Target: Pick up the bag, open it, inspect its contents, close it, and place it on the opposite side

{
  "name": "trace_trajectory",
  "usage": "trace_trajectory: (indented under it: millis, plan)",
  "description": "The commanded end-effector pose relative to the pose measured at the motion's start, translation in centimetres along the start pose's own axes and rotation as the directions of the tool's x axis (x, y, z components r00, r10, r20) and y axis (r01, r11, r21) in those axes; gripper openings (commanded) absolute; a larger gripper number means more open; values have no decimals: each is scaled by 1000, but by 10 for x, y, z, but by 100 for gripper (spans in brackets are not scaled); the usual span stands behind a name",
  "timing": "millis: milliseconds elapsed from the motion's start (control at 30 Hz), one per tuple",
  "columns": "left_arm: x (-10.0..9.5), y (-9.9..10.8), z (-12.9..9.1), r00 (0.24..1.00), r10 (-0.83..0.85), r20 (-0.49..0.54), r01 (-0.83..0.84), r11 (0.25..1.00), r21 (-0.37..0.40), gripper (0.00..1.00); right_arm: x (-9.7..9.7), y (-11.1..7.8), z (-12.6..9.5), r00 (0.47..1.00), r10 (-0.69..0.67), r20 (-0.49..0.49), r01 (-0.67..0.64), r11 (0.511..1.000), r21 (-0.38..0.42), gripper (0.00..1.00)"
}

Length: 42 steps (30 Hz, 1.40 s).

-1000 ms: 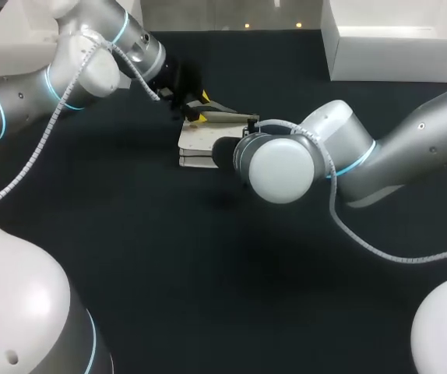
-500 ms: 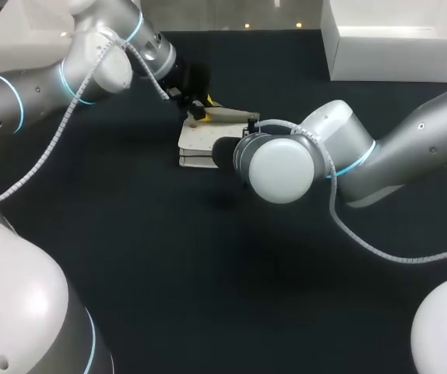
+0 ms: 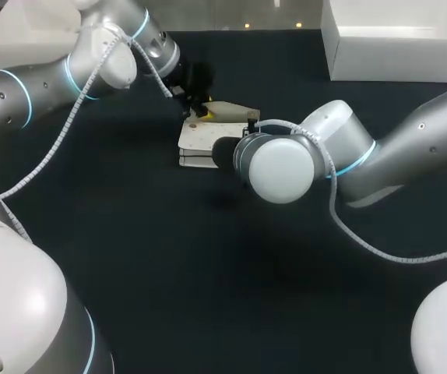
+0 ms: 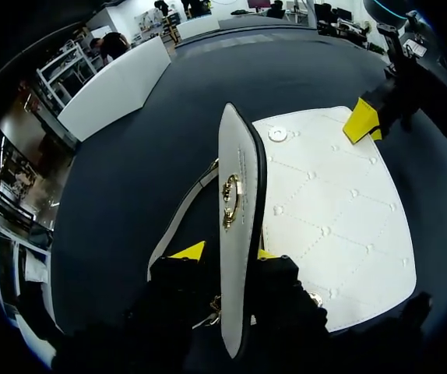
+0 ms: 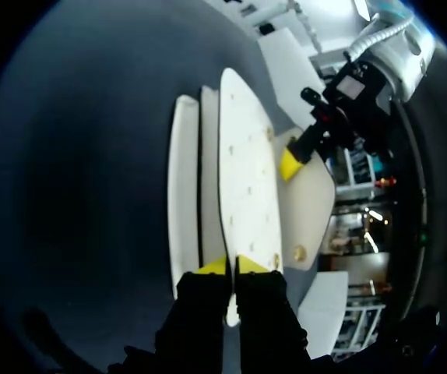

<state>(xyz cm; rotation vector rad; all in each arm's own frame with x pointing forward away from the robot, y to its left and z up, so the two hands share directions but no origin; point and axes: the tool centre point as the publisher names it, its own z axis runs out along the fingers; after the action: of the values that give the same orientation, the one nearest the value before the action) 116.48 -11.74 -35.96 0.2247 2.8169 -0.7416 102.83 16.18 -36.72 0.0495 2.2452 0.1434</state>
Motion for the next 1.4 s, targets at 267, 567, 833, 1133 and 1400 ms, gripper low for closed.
trace_trajectory:
  millis: [267, 567, 833, 1133, 1400]
  plan:
    - [-4, 3, 8, 1000, -13, -16, 13, 1000, -24, 0, 4, -4, 0, 997, 1, 80, 2, 999, -34, 0]
    - [-5, 2, -1, 1000, -19, -2, 19, 1000, -20, 0, 3, -3, 0, 997, 1, 81, 1, 999, -32, 0]
    - [-6, -8, -17, 1000, -7, 18, 7, 1000, -18, 0, -8, 0, -21, 997, -47, 69, 46, 999, 13, 100]
    - [-17, -19, -54, 998, 11, 68, -11, 1000, 2, 0, -39, 22, -61, 987, -144, 65, 145, 989, -6, 100]
    - [-21, -32, -90, 994, 26, 106, -24, 999, -21, 0, -58, 30, -82, 979, -185, 91, 187, 982, -20, 85]
